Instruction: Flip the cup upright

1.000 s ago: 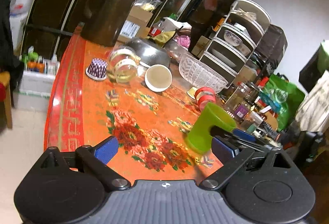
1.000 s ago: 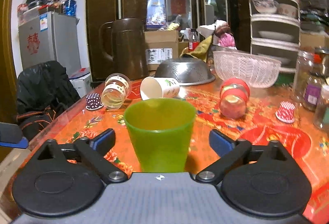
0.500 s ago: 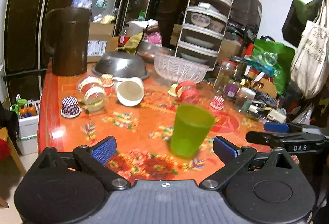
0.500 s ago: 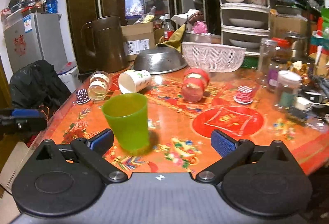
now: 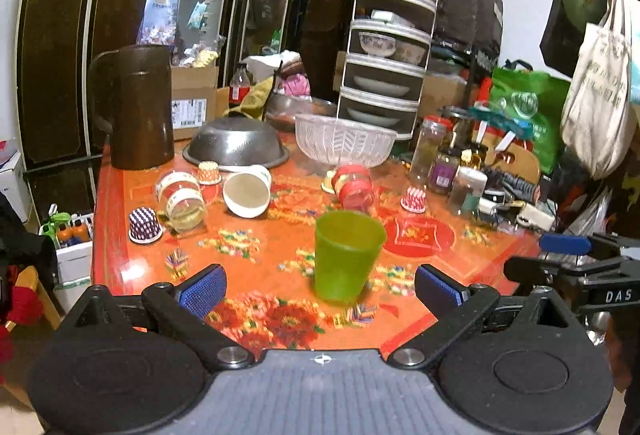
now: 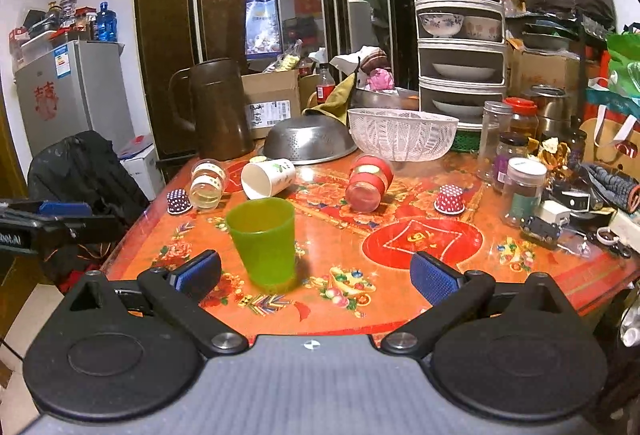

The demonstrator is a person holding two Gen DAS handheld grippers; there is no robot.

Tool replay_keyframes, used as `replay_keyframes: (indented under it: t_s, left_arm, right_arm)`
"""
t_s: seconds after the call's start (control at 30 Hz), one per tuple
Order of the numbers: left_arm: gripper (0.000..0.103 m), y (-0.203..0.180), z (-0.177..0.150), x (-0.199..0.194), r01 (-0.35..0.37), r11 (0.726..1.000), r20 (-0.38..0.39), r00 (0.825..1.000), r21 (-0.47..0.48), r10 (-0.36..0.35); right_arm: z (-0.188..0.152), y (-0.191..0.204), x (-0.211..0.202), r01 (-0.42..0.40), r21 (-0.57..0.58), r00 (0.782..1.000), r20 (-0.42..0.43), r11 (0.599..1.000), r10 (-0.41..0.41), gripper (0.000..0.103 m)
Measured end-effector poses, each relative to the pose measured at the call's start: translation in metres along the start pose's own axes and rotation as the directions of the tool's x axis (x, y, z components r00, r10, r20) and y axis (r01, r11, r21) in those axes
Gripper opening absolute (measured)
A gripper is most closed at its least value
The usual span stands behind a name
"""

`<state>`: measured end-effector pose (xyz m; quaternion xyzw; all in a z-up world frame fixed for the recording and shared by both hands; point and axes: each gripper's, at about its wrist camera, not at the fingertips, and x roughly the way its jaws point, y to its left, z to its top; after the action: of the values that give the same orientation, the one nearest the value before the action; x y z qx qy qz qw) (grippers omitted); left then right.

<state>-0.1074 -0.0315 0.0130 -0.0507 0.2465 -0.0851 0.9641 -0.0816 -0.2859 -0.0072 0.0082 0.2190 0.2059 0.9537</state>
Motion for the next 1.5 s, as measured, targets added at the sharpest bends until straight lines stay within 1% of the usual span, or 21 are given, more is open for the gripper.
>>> replay_keyframes:
  t_s: [0.13, 0.23, 0.43, 1.5]
  left_arm:
    - [0.101, -0.003, -0.003, -0.001, 0.021, 1.0, -0.001, 1.0, 0.002, -0.021]
    - [0.101, -0.005, -0.002, -0.002, 0.007, 1.0, 0.009, 1.0, 0.01, -0.007]
    - [0.101, -0.004, -0.001, -0.003, -0.009, 1.0, 0.006, 1.0, 0.009, 0.009]
    - [0.101, -0.008, -0.002, 0.0, -0.007, 1.0, -0.003, 1.0, 0.007, 0.007]
  right_arm:
    - [-0.006, -0.003, -0.001, -0.012, 0.033, 1.0, -0.007, 0.999, 0.012, 0.102]
    - [-0.008, 0.0, 0.0, -0.02, 0.026, 1.0, -0.014, 0.999, 0.02, 0.102]
    - [-0.009, 0.005, -0.001, -0.031, 0.008, 0.999, -0.012, 0.999, 0.031, 0.102]
    - [-0.008, 0.008, -0.003, -0.069, 0.017, 0.998, 0.011, 0.997, 0.069, 0.102]
